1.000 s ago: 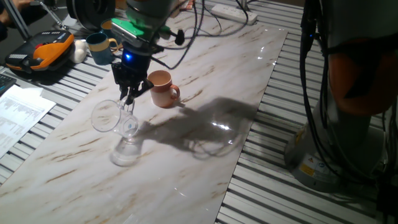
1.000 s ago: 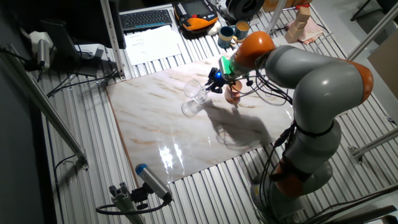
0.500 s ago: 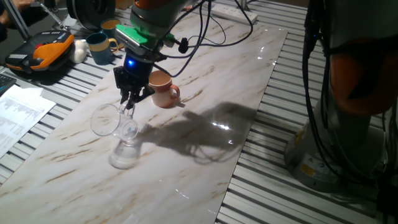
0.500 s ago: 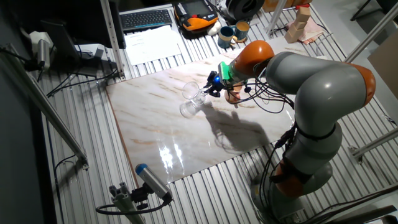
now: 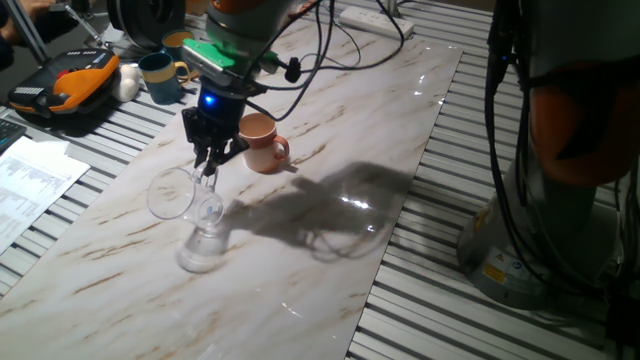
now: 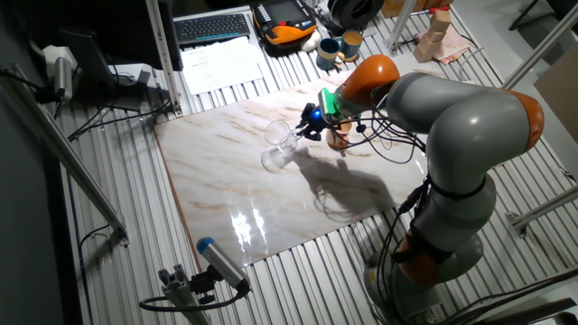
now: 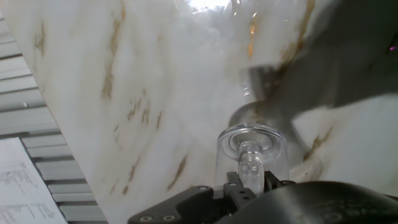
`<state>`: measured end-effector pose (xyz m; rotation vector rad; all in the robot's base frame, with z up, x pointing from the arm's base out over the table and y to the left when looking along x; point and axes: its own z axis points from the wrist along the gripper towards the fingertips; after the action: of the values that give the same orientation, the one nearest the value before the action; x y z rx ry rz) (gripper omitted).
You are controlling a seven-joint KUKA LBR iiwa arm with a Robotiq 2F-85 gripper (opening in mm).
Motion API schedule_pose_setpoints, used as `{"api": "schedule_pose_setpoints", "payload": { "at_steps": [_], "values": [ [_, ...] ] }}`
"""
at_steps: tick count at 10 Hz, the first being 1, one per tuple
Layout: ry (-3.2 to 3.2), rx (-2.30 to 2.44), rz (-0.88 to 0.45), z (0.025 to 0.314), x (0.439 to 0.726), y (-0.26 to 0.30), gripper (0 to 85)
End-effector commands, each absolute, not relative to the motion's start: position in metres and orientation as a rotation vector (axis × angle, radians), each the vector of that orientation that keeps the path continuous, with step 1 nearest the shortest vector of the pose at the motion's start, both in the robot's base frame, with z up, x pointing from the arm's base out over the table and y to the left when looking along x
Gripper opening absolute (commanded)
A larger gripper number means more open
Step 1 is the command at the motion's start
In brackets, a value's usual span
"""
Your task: Pour the water from one cup into another empty cup
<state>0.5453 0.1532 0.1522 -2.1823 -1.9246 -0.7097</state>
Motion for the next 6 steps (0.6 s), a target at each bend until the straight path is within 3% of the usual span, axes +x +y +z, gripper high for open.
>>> {"api": "schedule_pose_setpoints", "payload": {
  "at_steps": [1, 6],
  "values": [
    [-1.922, -2.190, -0.716, 0.1496, 0.5450, 0.1529, 0.0],
    [-1.938, -2.195, -0.686, 0.1470, 0.5428, 0.1504, 0.0]
  ]
}}
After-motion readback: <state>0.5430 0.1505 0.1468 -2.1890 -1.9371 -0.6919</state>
